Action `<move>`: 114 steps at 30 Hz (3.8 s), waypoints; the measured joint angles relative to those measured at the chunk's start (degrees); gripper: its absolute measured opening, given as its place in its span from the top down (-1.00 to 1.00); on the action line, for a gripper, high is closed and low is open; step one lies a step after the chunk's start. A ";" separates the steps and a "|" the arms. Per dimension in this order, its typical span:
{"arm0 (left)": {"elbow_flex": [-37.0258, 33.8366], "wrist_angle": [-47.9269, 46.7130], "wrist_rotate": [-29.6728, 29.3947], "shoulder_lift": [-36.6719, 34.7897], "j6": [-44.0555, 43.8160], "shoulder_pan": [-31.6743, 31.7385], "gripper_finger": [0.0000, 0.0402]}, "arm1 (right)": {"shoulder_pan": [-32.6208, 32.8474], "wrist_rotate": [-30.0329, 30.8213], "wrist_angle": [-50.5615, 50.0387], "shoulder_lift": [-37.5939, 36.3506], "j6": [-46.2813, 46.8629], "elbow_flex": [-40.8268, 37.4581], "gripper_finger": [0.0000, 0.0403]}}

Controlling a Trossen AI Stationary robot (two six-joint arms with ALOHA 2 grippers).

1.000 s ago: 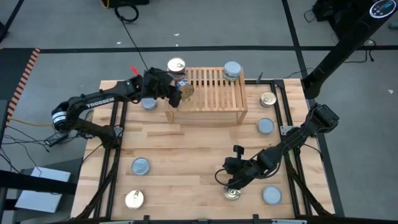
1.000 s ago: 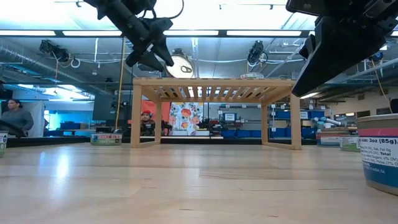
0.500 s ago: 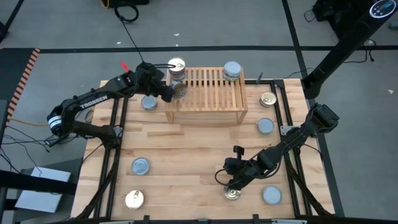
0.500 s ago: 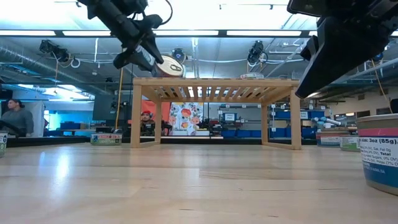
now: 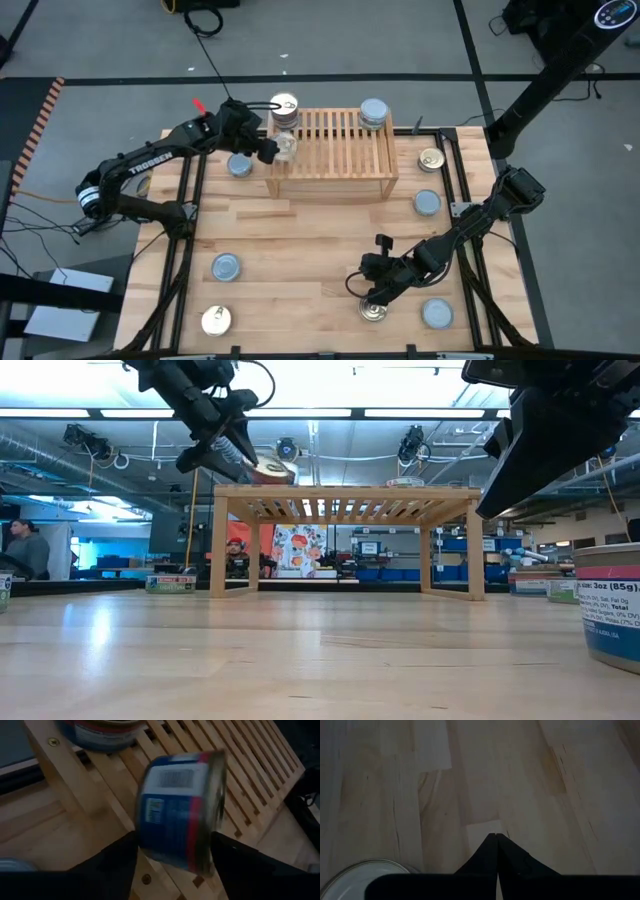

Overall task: Stack canned seafood by type on shelf
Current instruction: Put the blue pink tuna can on the shelf, then put the green tuna can on the shelf

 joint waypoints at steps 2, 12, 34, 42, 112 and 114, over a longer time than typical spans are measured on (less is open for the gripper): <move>0.00 0.15 -0.84 -0.02 0.37 0.09 -0.31 | 0.00 0.00 0.00 0.00 0.00 0.01 0.94; 0.00 -0.33 -5.23 -0.02 5.80 0.48 -0.37 | 0.00 -0.76 -0.02 0.00 0.02 0.00 0.94; 0.00 2.82 -16.98 -2.14 36.38 -11.79 0.66 | -2.81 -1.07 -0.87 0.00 -2.54 0.01 0.95; 0.00 3.08 -18.53 0.79 37.63 -11.32 0.96 | -4.18 -1.49 -0.85 0.00 -2.23 0.00 0.93; -28.53 4.63 -31.18 0.89 19.86 2.29 0.98 | -0.66 12.48 6.50 -0.11 -9.56 -1.09 0.96; -28.52 4.41 -31.16 1.38 19.92 2.31 0.98 | -0.66 12.48 6.49 -0.11 -9.62 -1.09 0.96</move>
